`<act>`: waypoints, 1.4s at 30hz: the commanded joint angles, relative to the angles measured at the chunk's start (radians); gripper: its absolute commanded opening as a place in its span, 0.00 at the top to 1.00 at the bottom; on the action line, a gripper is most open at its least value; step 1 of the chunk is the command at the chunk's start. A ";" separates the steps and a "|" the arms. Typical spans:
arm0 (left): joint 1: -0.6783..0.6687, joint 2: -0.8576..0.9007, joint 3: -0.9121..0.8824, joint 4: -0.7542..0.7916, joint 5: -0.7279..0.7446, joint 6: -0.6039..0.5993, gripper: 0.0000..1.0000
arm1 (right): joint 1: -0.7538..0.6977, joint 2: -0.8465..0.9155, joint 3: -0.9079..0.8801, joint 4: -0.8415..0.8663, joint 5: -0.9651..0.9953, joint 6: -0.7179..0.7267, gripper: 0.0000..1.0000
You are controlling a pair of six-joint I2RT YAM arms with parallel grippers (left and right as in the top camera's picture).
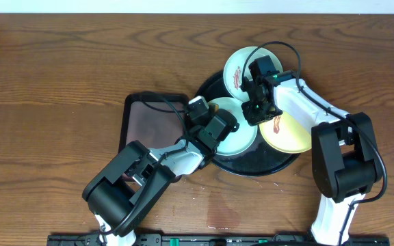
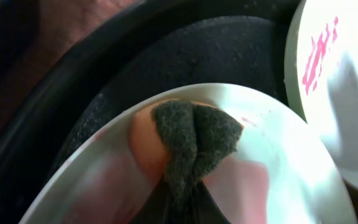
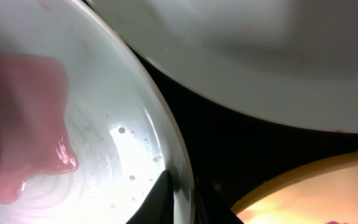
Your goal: Clean dirty plates on tray and stack at the side
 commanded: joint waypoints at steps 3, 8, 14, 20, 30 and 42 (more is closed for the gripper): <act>0.003 0.018 -0.007 -0.032 -0.015 0.401 0.93 | 0.000 0.017 0.003 -0.006 0.017 -0.011 0.90; 0.003 -0.048 -0.007 -0.092 -0.233 0.505 0.93 | 0.000 0.017 0.003 -0.007 0.017 -0.011 0.90; 0.001 -0.070 -0.007 -0.077 -0.224 0.456 0.92 | 0.000 0.017 0.003 -0.006 0.017 -0.011 0.90; -0.001 -0.028 -0.007 -0.029 -0.017 0.180 0.92 | 0.000 0.017 0.003 -0.006 0.017 -0.011 0.90; -0.050 0.053 -0.008 -0.017 0.031 0.052 0.92 | 0.000 0.017 0.003 -0.006 0.017 -0.011 0.90; -0.046 -0.067 -0.007 -0.198 -0.306 0.321 0.92 | 0.000 0.017 0.003 -0.004 0.018 -0.012 0.90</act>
